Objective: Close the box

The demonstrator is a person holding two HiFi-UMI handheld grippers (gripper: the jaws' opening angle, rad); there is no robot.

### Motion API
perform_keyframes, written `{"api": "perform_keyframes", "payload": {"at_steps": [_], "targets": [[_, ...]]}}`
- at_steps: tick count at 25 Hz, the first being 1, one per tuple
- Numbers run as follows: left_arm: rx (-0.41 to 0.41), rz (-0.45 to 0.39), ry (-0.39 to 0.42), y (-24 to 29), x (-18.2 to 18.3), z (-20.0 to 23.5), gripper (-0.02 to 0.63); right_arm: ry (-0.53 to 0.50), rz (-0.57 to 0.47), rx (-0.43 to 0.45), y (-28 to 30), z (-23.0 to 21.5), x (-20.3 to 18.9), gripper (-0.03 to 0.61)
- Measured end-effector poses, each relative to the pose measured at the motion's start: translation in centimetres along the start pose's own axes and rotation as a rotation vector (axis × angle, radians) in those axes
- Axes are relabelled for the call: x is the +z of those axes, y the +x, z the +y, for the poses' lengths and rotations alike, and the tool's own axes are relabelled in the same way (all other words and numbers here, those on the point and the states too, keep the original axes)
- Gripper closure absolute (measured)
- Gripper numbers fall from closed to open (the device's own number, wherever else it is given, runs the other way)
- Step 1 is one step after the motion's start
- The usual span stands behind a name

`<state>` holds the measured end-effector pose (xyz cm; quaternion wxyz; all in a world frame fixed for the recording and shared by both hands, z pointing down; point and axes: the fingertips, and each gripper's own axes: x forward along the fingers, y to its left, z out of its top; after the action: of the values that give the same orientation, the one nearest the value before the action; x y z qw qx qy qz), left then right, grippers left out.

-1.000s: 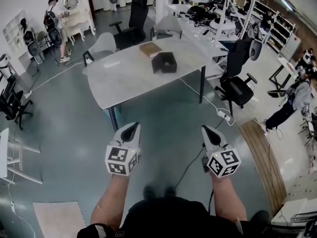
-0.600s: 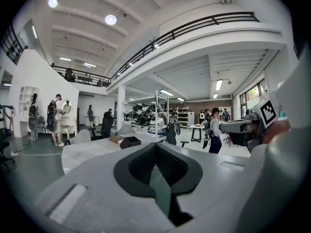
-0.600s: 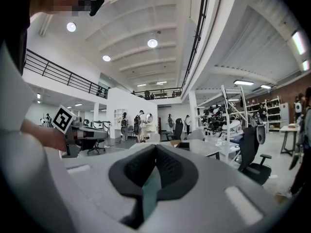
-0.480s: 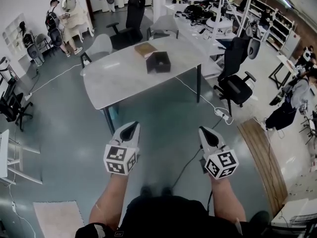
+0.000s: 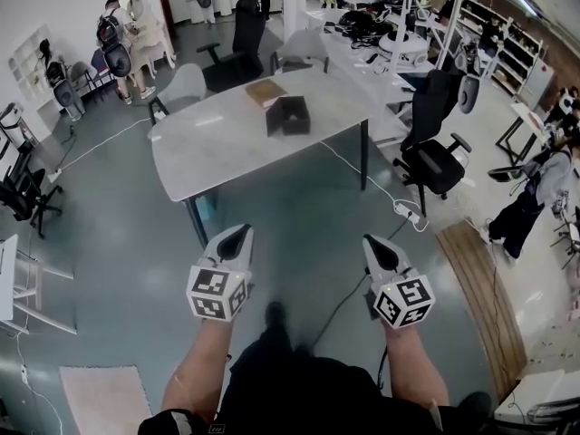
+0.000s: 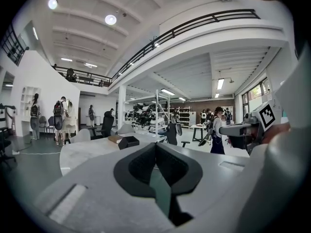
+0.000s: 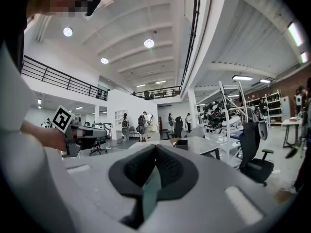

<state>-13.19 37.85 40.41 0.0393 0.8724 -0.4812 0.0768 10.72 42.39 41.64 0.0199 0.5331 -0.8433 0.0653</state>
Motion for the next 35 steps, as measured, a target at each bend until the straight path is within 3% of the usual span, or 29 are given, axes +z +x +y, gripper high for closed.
{"api": "perform_keyframes", "payload": {"at_steps": [8, 22, 35], "targets": [[-0.018, 0.011, -0.025, 4.9, -0.5, 3.0, 0.603, 0.01, 0.032, -0.012, 4.9, -2.1, -0.3, 0.577], [-0.057, 0.034, -0.037, 18.9, 1.0, 14.5, 0.603, 0.036, 0.097, -0.007, 22.6, -5.6, 0.6, 0.577], [-0.083, 0.026, -0.066, 24.2, 1.8, 21.3, 0.603, 0.016, 0.131, -0.033, 30.6, -6.4, 2.5, 0.577]]}}
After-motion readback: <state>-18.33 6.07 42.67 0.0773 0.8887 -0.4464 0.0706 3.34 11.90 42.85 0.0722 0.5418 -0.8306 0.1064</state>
